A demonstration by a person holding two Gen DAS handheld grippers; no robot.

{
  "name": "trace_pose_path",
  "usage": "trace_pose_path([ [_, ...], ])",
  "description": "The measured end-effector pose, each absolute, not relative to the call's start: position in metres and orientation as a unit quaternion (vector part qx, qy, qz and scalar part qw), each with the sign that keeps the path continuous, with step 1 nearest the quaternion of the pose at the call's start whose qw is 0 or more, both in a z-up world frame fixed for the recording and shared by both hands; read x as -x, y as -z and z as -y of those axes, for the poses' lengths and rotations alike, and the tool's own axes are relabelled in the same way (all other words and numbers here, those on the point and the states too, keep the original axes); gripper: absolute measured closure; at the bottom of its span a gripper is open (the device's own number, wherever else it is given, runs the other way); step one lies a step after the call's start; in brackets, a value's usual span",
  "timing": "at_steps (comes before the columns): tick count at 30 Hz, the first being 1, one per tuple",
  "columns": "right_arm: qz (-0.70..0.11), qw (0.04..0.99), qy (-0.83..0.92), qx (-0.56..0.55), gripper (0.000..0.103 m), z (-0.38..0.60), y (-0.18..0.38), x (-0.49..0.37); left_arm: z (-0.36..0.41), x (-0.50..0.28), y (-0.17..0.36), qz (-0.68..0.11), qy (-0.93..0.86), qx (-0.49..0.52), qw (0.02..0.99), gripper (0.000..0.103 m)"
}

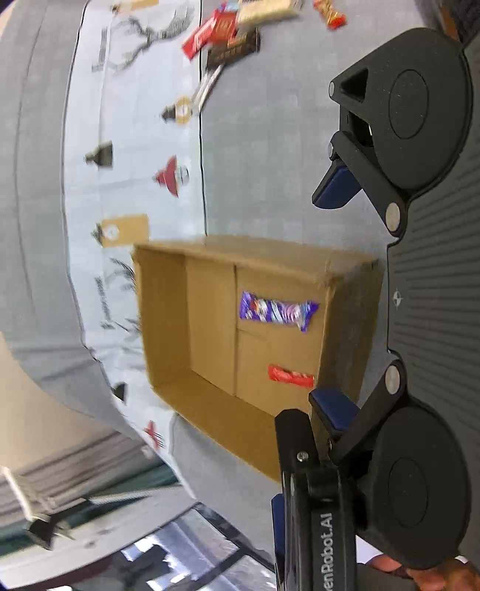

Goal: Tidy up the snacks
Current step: 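Grasp the small red-gold candy with the left tool while the right grasps the cracker pack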

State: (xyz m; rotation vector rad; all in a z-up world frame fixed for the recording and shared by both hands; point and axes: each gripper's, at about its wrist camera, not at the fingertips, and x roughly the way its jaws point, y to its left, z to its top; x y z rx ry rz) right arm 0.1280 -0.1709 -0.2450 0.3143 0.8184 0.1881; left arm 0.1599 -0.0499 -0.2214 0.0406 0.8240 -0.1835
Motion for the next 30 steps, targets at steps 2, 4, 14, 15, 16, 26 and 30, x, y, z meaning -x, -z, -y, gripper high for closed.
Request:
trace_pose_path([
  [2,-0.388,0.904,-0.087,-0.155,0.002,0.189,0.247,-0.118,0.071,-0.158,0.224,-0.405,0.106,-0.028,0.908,0.0],
  [4,-0.39,0.905,-0.073,-0.153,0.005,0.209,0.251,-0.11,0.096,-0.156,0.228,-0.406,0.12,-0.044,0.905,0.0],
  [14,-0.36,0.921,0.039,-0.14,0.004,0.312,0.299,-0.078,0.212,-0.17,0.276,-0.43,0.202,-0.066,0.877,0.0],
  [15,-0.357,0.922,0.046,-0.144,0.003,0.323,0.307,-0.077,0.222,-0.174,0.282,-0.431,0.208,-0.069,0.875,0.0],
  [16,-0.356,0.921,0.054,-0.149,0.002,0.335,0.317,-0.077,0.233,-0.178,0.288,-0.432,0.213,-0.075,0.873,0.0],
  [26,-0.335,0.909,0.162,-0.185,0.009,0.454,0.367,-0.086,0.327,-0.223,0.352,-0.429,0.276,-0.103,0.854,0.002],
  [30,-0.341,0.9,0.171,-0.213,0.014,0.487,0.389,-0.099,0.374,-0.23,0.382,-0.416,0.325,-0.129,0.84,0.009],
])
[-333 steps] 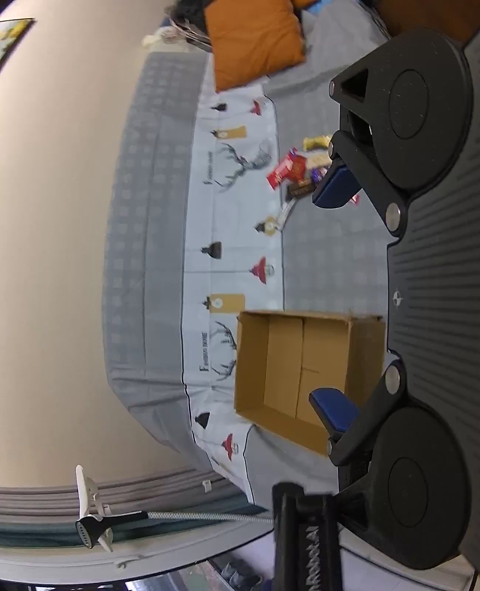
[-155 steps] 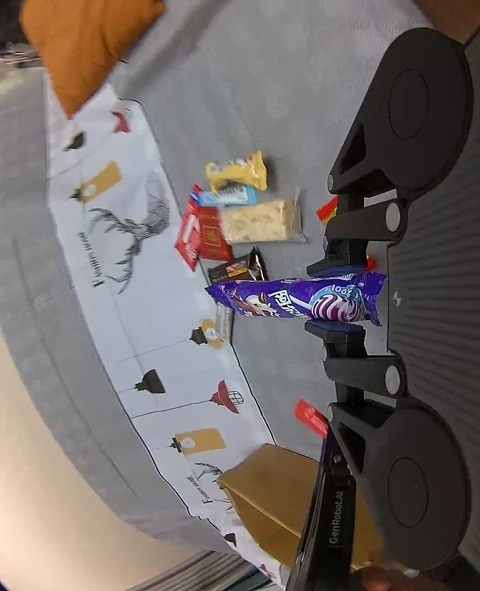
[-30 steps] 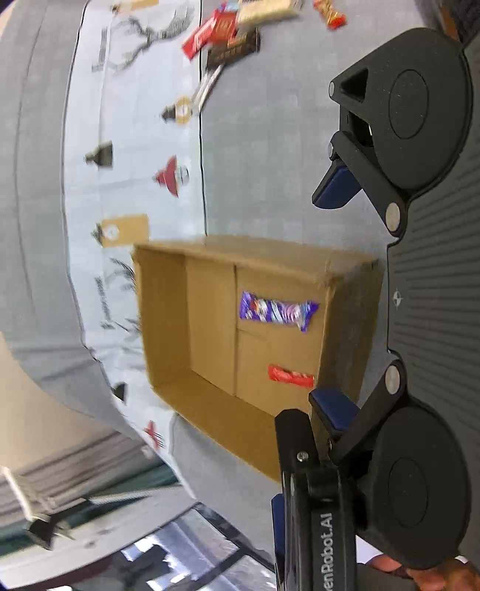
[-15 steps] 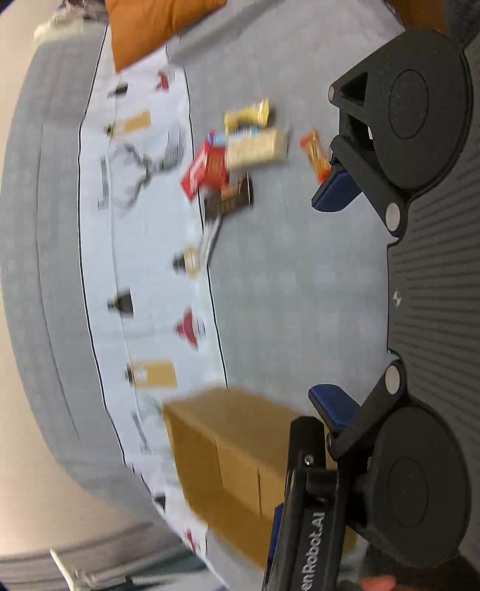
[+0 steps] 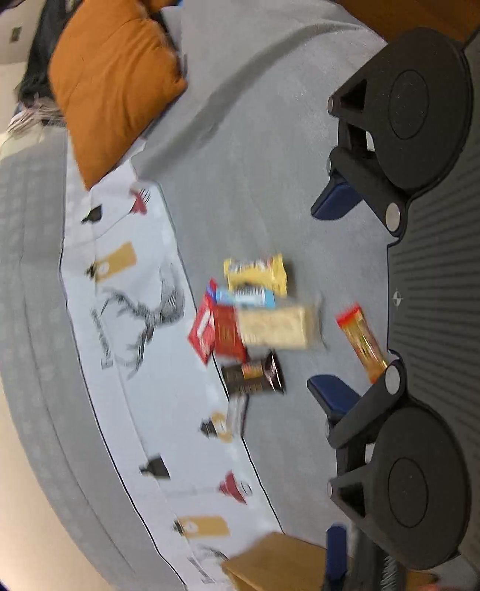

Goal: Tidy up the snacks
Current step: 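Grasp the small red-gold candy with the left tool while the right grasps the cracker pack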

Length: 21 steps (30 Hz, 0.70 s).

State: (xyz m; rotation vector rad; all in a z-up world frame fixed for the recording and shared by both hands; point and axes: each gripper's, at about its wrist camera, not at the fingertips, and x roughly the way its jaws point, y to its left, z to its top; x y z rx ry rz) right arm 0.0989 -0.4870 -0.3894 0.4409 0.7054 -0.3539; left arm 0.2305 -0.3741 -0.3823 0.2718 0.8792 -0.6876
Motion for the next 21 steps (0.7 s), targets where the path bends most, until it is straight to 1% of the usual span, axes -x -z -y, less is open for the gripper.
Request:
trace_pose_path([
  [2,-0.34,0.892,0.165,-0.247,0.02,0.5,0.399,-0.107,0.397,-0.234,0.399,-0.428,0.361,-0.13,0.818,0.018],
  [4,-0.34,0.888,0.173,-0.256,0.028,0.503,0.401,-0.111,0.414,-0.241,0.413,-0.452,0.392,-0.115,0.793,0.019],
  [5,-0.338,0.889,0.177,-0.254,0.028,0.503,0.4,-0.112,0.42,-0.247,0.421,-0.468,0.407,-0.096,0.779,0.019],
  [7,-0.335,0.892,0.165,-0.254,0.028,0.501,0.4,-0.114,0.43,-0.255,0.433,-0.487,0.409,-0.08,0.768,0.024],
  [9,-0.345,0.89,0.152,-0.256,0.028,0.5,0.404,-0.119,0.436,-0.258,0.435,-0.468,0.406,-0.093,0.779,0.038],
  [11,-0.354,0.888,0.143,-0.256,0.028,0.499,0.407,-0.125,0.44,-0.263,0.434,-0.462,0.39,-0.117,0.788,0.068],
  [13,-0.362,0.885,0.14,-0.258,0.029,0.497,0.408,-0.13,0.434,-0.275,0.432,-0.474,0.369,-0.099,0.793,0.079],
  [15,-0.358,0.887,0.129,-0.263,0.03,0.498,0.404,-0.136,0.423,-0.287,0.433,-0.485,0.341,-0.067,0.802,0.08],
  [18,-0.365,0.893,0.108,-0.239,0.031,0.492,0.402,-0.155,0.411,-0.299,0.431,-0.487,0.283,-0.068,0.823,0.08],
  [21,-0.381,0.891,0.095,-0.23,0.036,0.487,0.409,-0.173,0.397,-0.313,0.429,-0.506,0.256,-0.04,0.823,0.077],
])
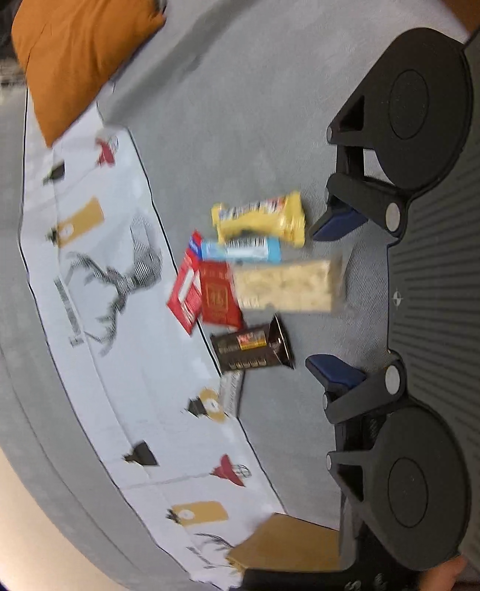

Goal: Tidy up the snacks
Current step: 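Grasp the small red-gold candy with the left tool while the right grasps the cracker pack, then lift the candy and cracker pack and carry them over the box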

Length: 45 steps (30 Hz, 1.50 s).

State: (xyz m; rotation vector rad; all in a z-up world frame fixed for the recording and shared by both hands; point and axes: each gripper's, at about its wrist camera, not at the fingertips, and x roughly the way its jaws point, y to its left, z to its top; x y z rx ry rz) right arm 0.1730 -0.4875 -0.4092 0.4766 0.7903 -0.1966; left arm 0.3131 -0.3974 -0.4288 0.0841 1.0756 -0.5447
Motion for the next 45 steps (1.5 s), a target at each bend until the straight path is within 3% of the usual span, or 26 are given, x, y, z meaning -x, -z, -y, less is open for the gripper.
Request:
trace_pose_path([
  [1,-0.39,0.887,0.097,-0.226,0.036,0.486,0.414,-0.179,0.392,-0.317,0.428,-0.512,0.259,-0.023,0.818,0.071],
  [5,-0.425,0.874,0.107,-0.21,0.037,0.478,0.432,-0.197,0.374,-0.322,0.434,-0.519,0.264,0.028,0.812,0.071],
  [7,-0.431,0.873,0.109,-0.201,0.049,0.474,0.438,-0.204,0.368,-0.32,0.434,-0.524,0.263,0.043,0.809,0.074],
  [9,-0.425,0.877,0.108,-0.193,0.053,0.471,0.438,-0.206,0.365,-0.316,0.433,-0.526,0.263,0.042,0.808,0.08],
  [11,-0.426,0.876,0.107,-0.199,0.062,0.47,0.437,-0.203,0.36,-0.312,0.431,-0.531,0.258,0.042,0.806,0.081],
  [20,-0.442,0.861,0.086,-0.234,0.062,0.441,0.425,-0.146,0.342,-0.281,0.419,-0.513,0.255,-0.001,0.82,0.079],
  [24,-0.408,0.877,0.093,-0.236,0.04,0.445,0.418,-0.154,0.344,-0.276,0.424,-0.513,0.251,-0.012,0.821,0.079],
  [26,-0.403,0.878,0.098,-0.237,0.038,0.452,0.425,-0.173,0.344,-0.278,0.425,-0.518,0.255,-0.004,0.817,0.079],
  [29,-0.423,0.872,0.111,-0.22,0.043,0.456,0.44,-0.192,0.347,-0.28,0.426,-0.513,0.267,-0.017,0.816,0.082],
  [30,-0.427,0.874,0.119,-0.201,0.049,0.452,0.439,-0.196,0.347,-0.28,0.425,-0.512,0.267,-0.021,0.816,0.083],
  [31,-0.431,0.875,0.123,-0.181,0.062,0.448,0.438,-0.199,0.347,-0.28,0.425,-0.514,0.265,-0.022,0.816,0.084],
  [32,-0.432,0.877,0.123,-0.172,0.064,0.445,0.438,-0.2,0.347,-0.28,0.424,-0.516,0.263,-0.023,0.815,0.084],
  [38,-0.414,0.873,0.117,-0.229,0.065,0.443,0.42,-0.202,0.345,-0.27,0.387,-0.483,0.268,-0.063,0.832,0.084],
  [45,-0.368,0.883,0.078,-0.282,0.065,0.419,0.378,-0.189,0.302,-0.253,0.329,-0.455,0.256,-0.038,0.852,0.084],
])
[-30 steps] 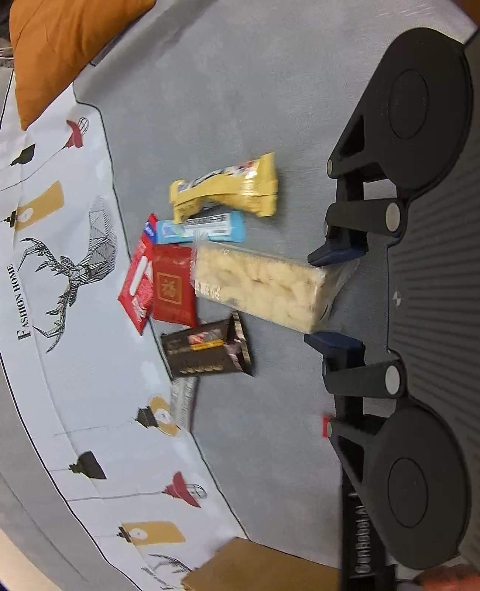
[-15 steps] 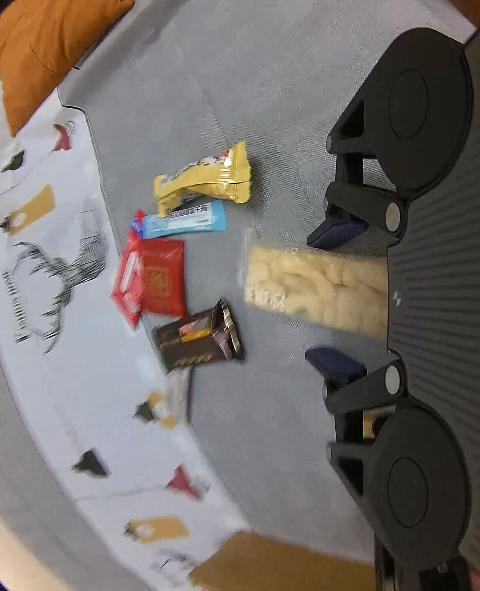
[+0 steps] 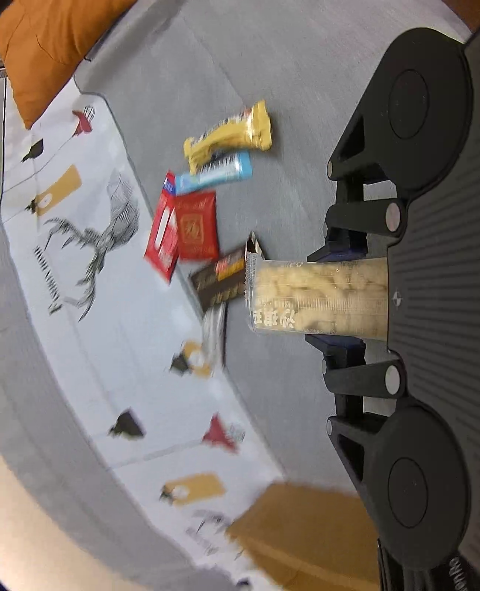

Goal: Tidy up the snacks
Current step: 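Lift the candy and cracker pack and carry them over the box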

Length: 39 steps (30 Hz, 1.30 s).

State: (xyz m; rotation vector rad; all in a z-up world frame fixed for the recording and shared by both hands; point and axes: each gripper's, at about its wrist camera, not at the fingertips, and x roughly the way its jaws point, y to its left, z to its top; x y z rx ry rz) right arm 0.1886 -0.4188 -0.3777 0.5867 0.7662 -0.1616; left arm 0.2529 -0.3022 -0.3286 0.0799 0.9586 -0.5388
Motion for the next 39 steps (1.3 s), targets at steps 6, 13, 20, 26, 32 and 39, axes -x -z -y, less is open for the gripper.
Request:
trace_pose_path([
  [6,-0.333,0.909,0.045,-0.246,0.065,0.377,0.336,-0.176,0.251,-0.229,0.272,-0.405,0.246,-0.027,0.88,0.084],
  [13,-0.294,0.935,-0.004,-0.201,0.065,0.315,0.268,-0.153,0.181,-0.21,0.211,-0.339,0.224,0.01,0.914,0.084],
  [20,-0.25,0.955,-0.082,-0.14,0.065,0.243,0.187,-0.157,0.1,-0.192,0.14,-0.258,0.213,0.09,0.938,0.084],
  [26,-0.207,0.958,-0.134,-0.145,0.065,0.195,0.128,-0.167,0.042,-0.175,0.096,-0.173,0.196,0.114,0.959,0.084],
  [32,-0.21,0.96,-0.153,-0.108,0.064,0.146,0.125,-0.184,-0.003,-0.194,0.12,-0.193,0.174,0.153,0.953,0.084],
  [39,-0.272,0.944,-0.15,-0.109,0.064,0.108,0.168,-0.217,-0.043,-0.233,0.181,-0.245,0.142,0.167,0.945,0.084],
])
